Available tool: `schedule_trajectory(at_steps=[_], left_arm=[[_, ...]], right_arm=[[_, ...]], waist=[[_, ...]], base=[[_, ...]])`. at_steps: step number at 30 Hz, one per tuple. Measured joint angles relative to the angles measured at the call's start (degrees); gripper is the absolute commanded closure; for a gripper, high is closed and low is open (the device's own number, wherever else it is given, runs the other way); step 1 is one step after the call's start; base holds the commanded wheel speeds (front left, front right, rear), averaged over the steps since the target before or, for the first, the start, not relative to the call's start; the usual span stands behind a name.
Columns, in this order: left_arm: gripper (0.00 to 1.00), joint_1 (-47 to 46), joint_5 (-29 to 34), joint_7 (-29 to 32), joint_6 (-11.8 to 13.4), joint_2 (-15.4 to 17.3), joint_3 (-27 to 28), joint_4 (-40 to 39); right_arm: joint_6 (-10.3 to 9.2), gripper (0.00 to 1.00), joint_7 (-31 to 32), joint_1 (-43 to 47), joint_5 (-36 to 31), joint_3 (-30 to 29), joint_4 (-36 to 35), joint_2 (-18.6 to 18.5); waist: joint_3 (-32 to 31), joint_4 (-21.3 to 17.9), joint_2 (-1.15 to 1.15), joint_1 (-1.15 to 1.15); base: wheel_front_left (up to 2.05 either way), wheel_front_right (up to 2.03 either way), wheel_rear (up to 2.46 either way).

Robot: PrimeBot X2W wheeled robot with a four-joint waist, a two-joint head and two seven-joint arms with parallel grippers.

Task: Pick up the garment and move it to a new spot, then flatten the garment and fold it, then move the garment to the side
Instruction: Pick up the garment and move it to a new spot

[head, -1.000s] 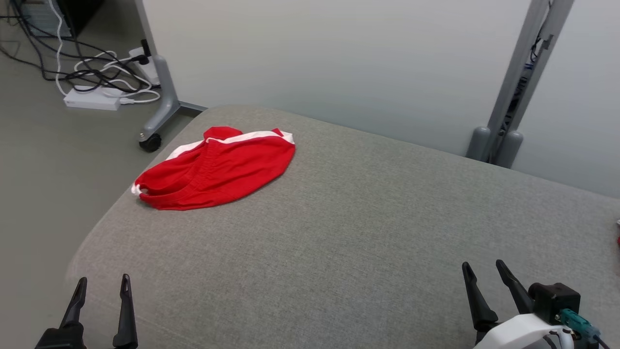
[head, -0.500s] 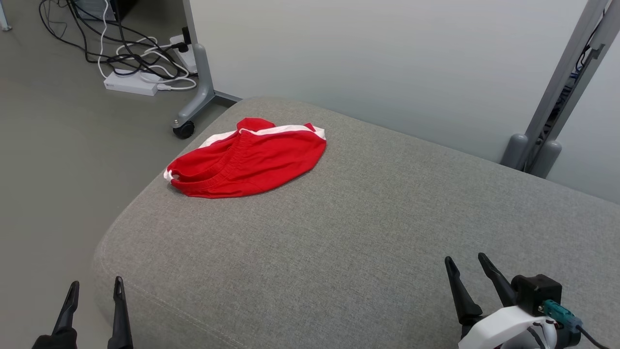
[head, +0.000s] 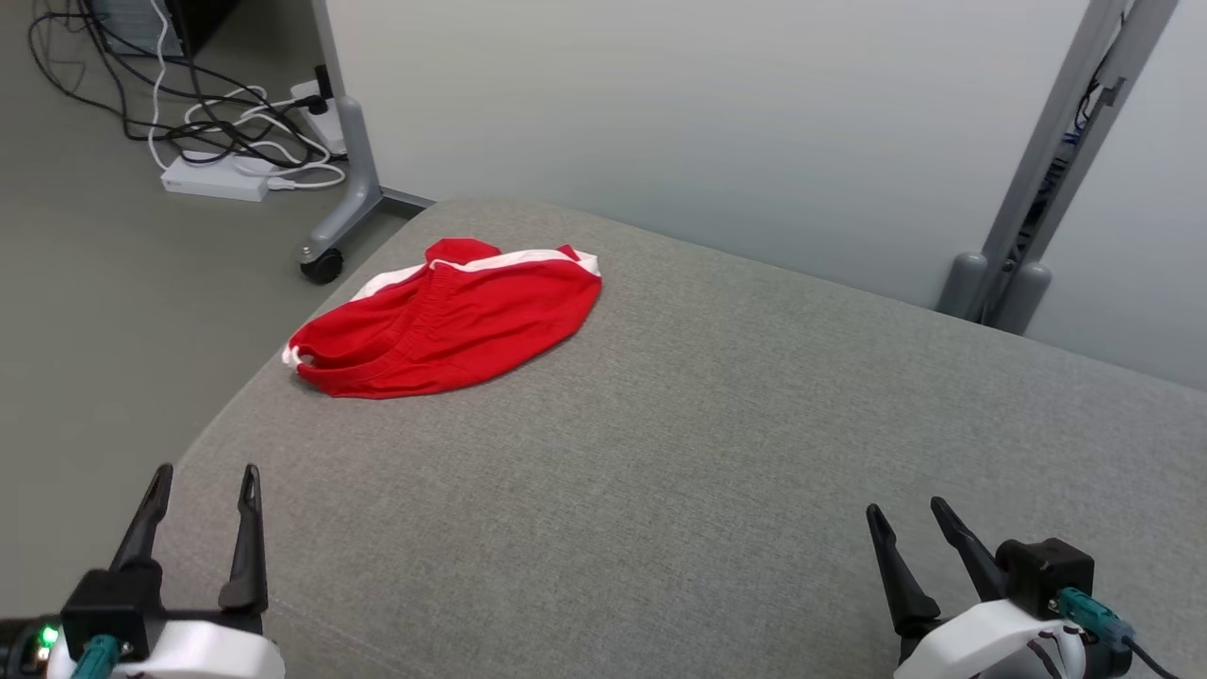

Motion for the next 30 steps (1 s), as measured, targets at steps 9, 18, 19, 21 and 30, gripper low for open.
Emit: schedule_trajectory(at_steps=[9,18,19,21,30], left_arm=[[0.0,-10.8,-0.4,1.4,-1.4,2.6,-0.5,1.3],[0.0,-21.7,-2.4,0.9,-2.6,5.5,0.6,9.6],[0.0,-23.0,-2.4,0.9,-2.6,5.9,0.6,10.3],[0.0,-25.9,-3.2,1.3,-3.2,6.7,0.8,12.7],[0.0,-39.4,-5.6,3.3,-5.3,11.8,0.1,25.6]], right_arm=[[0.0,0.0,1.3,-2.0,-0.6,0.7,-1.7,-1.2],[0.0,0.0,2.4,-4.2,-1.6,0.7,-3.9,-2.1],[0.0,0.0,2.4,-4.5,-1.7,0.6,-4.0,-2.2],[0.0,0.0,2.6,-5.1,-1.8,0.7,-4.5,-2.5],[-0.01,0.0,3.0,-7.7,-2.3,0.8,-6.3,-3.2]], waist=[[2.9,-6.2,0.0,0.0],[7.0,-12.2,0.0,0.0],[7.6,-12.9,0.0,0.0],[8.8,-14.2,0.0,0.0],[14.3,-19.6,0.0,0.0]], base=[[0.0,0.0,0.0],[0.0,0.0,0.0],[0.0,0.0,0.0],[0.0,0.0,0.0],[0.0,0.0,0.0]])
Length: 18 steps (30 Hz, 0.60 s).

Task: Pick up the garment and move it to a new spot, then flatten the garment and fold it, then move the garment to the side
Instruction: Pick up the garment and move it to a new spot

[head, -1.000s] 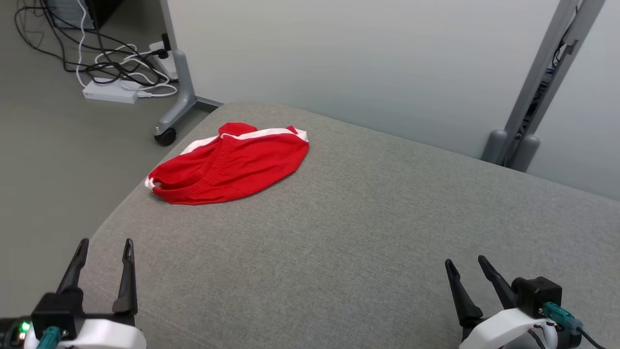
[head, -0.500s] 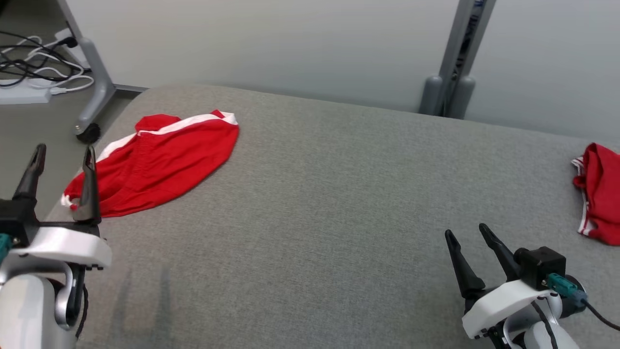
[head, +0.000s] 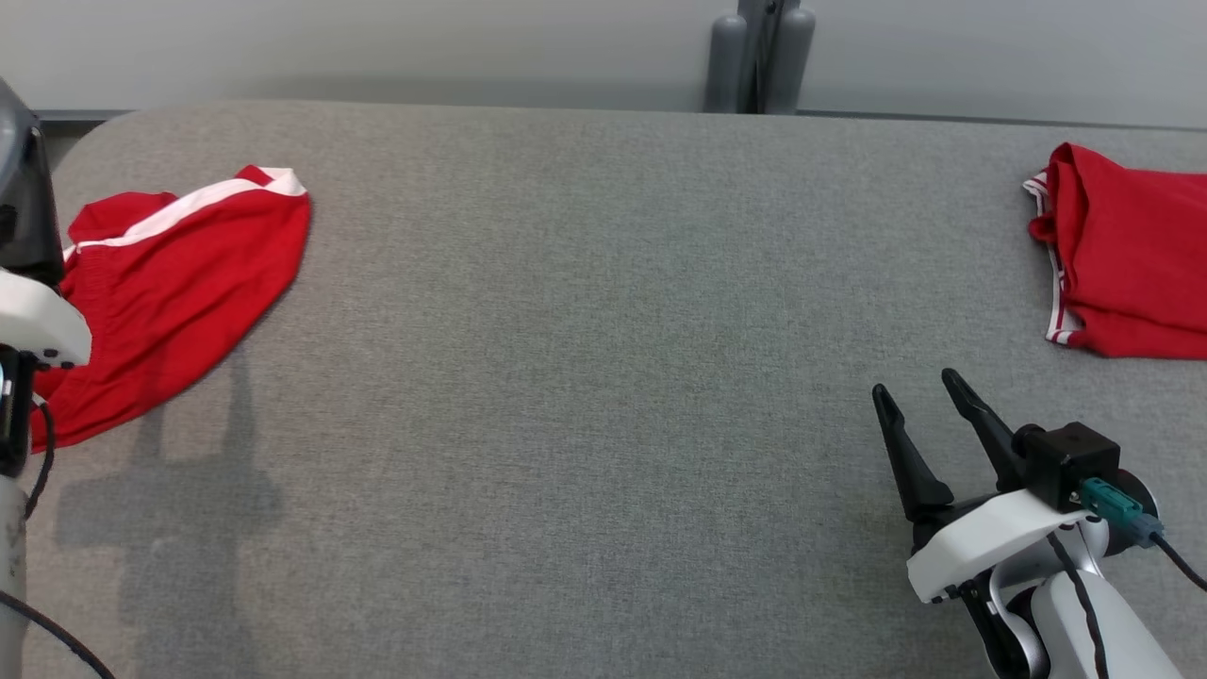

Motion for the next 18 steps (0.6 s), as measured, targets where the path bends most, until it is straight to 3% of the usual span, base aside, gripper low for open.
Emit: schedule_trajectory(at_steps=[9,14,18], left_arm=[[0.0,-9.2,-3.5,4.3,-1.0,4.3,-2.5,13.2],[0.0,-12.7,-6.9,9.8,-1.1,6.2,-5.9,20.2],[0.0,-14.4,-11.5,17.8,-1.1,8.2,-11.4,24.6]], right_arm=[[0.01,0.0,0.5,-2.2,-0.1,-0.5,-0.9,-0.4],[0.01,0.0,0.7,-2.9,-0.5,-0.8,-1.5,-0.6],[0.01,0.0,1.4,-3.1,-0.6,-1.2,-2.3,-0.9]], waist=[[4.8,-4.5,0.0,0.0],[7.0,-6.8,0.0,0.01],[8.8,-8.6,0.0,0.0]], base=[[0.0,0.0,0.0],[0.0,0.0,0.0],[0.0,0.0,0.0]])
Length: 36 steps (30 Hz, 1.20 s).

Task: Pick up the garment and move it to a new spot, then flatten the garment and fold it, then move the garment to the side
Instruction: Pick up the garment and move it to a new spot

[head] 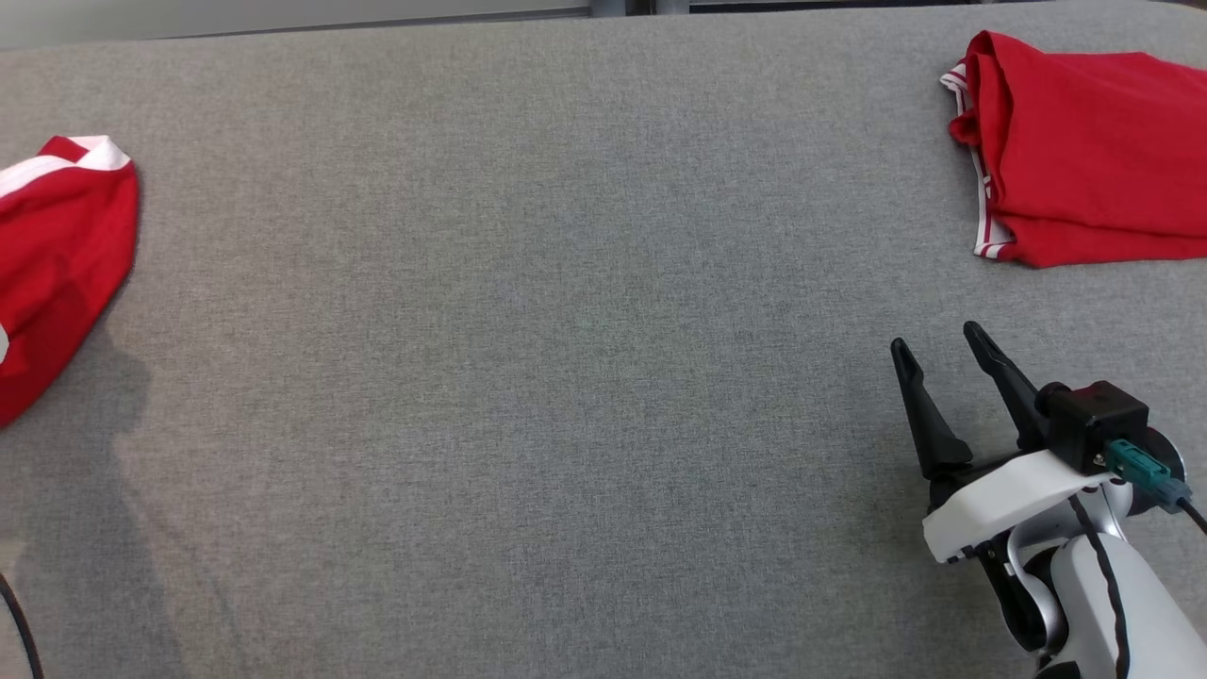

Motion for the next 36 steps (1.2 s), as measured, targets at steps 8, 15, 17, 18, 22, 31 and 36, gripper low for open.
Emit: schedule_trajectory(at_steps=[8,15,17,18,22,31,36], left_arm=[[0.0,-2.9,-5.5,11.3,0.0,2.6,-5.7,4.6],[0.0,-3.3,-9.3,17.2,0.0,3.5,-8.0,7.2],[0.0,-3.3,-10.0,16.9,0.0,3.5,-8.4,7.8],[0.0,-3.3,-10.3,16.4,0.0,3.5,-8.5,8.1],[1.0,-3.2,-10.9,13.9,0.0,3.0,-10.2,7.9],[1.0,-3.3,-15.6,5.8,0.0,3.2,-15.7,1.3],[1.0,-3.3,-18.4,2.6,0.0,4.6,-21.1,-3.9]], right_arm=[[0.0,0.0,0.8,-0.1,-0.1,-0.6,-1.7,-0.6],[0.0,0.0,2.0,-0.2,-0.1,-0.7,-3.2,-1.2],[0.0,0.0,2.1,-0.2,-0.2,-0.9,-3.5,-1.4],[0.0,0.0,2.4,-0.2,-0.4,-1.0,-3.7,-1.4],[0.0,0.0,2.7,-0.2,-0.8,-1.6,-4.6,-1.5],[0.0,0.0,2.5,0.0,-1.1,-1.3,-4.6,-0.9],[0.0,0.0,1.8,0.1,-0.5,-0.5,-2.9,-0.1]], waist=[[2.1,-1.0,0.0,0.0],[3.3,-1.1,0.0,0.0],[3.7,-1.2,0.0,0.0],[3.9,-1.2,0.0,0.0],[4.5,-0.8,0.0,0.0],[2.8,1.3,0.0,0.0],[0.4,1.8,0.0,0.0]], base=[[0.0,0.0,0.0],[0.0,0.0,0.0],[0.0,0.0,0.0],[0.0,0.0,0.0],[0.0,0.0,0.0],[0.0,0.0,0.0],[0.0,0.0,0.0]])
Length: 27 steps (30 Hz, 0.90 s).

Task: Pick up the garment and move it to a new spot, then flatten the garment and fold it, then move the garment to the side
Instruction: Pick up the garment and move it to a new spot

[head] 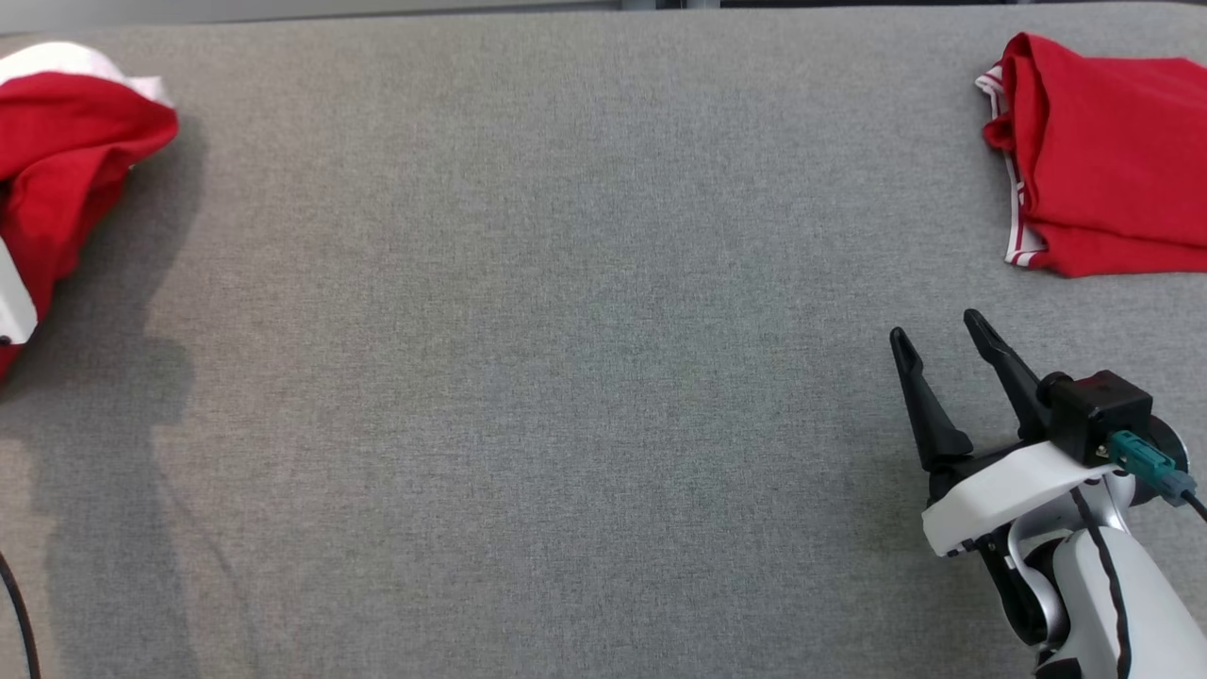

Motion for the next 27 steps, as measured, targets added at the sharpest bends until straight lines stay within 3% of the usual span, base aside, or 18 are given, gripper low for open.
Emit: schedule_trajectory(at_steps=[9,16,27], left_arm=[[1.0,-0.5,-3.2,-4.2,0.0,-0.1,-9.3,-8.6],[1.0,-0.5,-3.6,-7.7,0.0,-3.2,-16.9,-17.1],[1.0,0.9,-4.9,-12.3,0.0,-6.0,-22.9,-27.2]], right_arm=[[0.0,0.0,-2.1,-0.1,1.2,1.0,3.7,1.2],[0.0,0.0,-3.5,-0.2,1.7,1.5,6.1,2.2],[0.0,0.0,-5.3,-0.2,2.9,2.0,9.3,3.1]], waist=[[-4.1,-1.0,0.0,0.0],[-6.5,-3.0,0.0,0.0],[-9.8,-6.6,0.0,0.0]], base=[[0.0,0.0,0.0],[0.0,0.0,0.0],[0.0,0.0,0.0]])
